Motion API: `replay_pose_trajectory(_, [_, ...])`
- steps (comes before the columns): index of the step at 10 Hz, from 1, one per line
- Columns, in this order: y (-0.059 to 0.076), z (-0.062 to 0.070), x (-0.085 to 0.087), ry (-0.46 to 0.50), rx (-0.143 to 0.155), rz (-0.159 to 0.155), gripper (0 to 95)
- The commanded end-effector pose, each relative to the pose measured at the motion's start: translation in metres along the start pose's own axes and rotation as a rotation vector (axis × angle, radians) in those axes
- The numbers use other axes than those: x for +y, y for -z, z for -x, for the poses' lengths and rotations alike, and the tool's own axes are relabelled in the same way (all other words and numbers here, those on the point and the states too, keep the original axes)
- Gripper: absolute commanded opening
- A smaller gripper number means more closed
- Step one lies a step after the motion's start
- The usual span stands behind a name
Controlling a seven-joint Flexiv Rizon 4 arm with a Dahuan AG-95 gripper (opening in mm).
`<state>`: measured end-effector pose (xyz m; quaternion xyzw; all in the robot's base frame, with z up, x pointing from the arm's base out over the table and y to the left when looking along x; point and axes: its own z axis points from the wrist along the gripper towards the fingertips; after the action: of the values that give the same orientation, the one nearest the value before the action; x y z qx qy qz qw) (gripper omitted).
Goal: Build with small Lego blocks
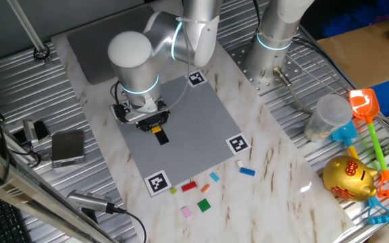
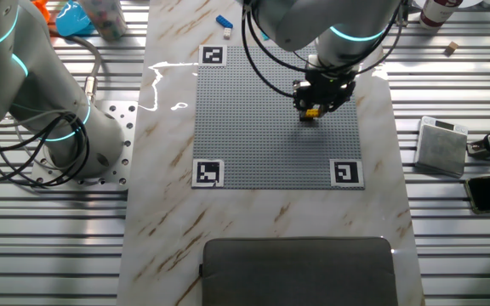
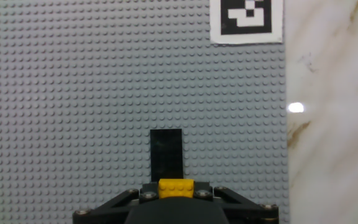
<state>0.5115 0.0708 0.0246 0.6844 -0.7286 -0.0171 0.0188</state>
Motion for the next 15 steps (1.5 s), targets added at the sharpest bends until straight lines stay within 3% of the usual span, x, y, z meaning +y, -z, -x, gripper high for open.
replay_pose_trajectory(1, [-0.0003, -0.0004, 0.0006, -0.009, -0.010, -0.001, 0.0])
replay_pose_trajectory(15, [-0.0034, 0.0009, 0.0008, 0.007, -0.003, -0.016, 0.0])
